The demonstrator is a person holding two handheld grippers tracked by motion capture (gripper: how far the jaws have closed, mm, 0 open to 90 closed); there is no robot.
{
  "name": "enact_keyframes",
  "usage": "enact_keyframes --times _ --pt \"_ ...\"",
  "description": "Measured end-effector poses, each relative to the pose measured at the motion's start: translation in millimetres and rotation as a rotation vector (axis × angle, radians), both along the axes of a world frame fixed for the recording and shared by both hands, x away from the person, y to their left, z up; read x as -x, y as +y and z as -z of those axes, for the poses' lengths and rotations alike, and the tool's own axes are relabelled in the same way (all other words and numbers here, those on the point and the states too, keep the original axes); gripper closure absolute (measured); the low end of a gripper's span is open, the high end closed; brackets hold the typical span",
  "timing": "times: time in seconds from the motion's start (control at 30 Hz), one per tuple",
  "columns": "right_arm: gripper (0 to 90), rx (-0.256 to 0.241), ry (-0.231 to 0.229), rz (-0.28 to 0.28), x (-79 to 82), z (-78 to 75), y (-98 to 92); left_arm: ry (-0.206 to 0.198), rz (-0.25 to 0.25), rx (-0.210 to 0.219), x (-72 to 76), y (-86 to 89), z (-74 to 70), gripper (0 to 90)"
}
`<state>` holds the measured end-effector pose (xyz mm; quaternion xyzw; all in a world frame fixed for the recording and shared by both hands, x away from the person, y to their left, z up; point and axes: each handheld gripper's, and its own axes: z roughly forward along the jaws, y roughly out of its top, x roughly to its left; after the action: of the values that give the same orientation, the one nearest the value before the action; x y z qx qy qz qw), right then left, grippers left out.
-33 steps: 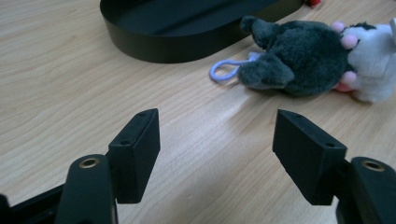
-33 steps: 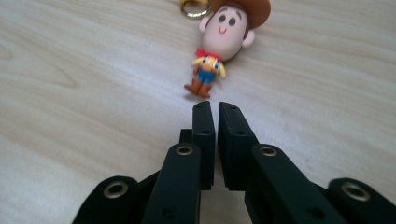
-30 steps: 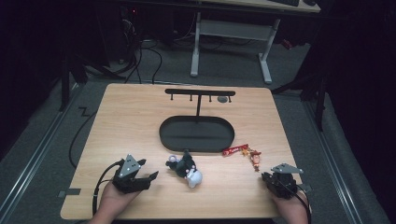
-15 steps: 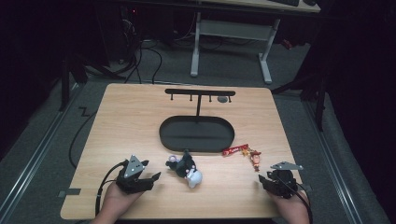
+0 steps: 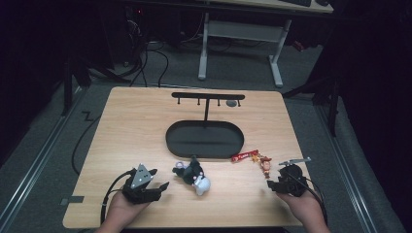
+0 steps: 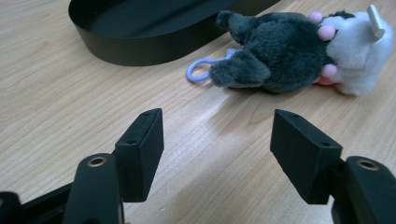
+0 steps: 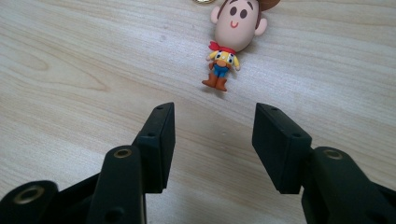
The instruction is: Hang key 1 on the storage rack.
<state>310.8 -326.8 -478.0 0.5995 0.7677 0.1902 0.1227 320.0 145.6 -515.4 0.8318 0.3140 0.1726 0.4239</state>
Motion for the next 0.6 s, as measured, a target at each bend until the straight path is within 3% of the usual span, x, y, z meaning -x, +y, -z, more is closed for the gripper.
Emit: enact_keyframes --times 0.6 --pt "44.9 0.088 0.151 -0.062 -23.8 -14.5 9.5 0.009 0.022 -0.014 -1.2 -1.9 1.8 35.1"
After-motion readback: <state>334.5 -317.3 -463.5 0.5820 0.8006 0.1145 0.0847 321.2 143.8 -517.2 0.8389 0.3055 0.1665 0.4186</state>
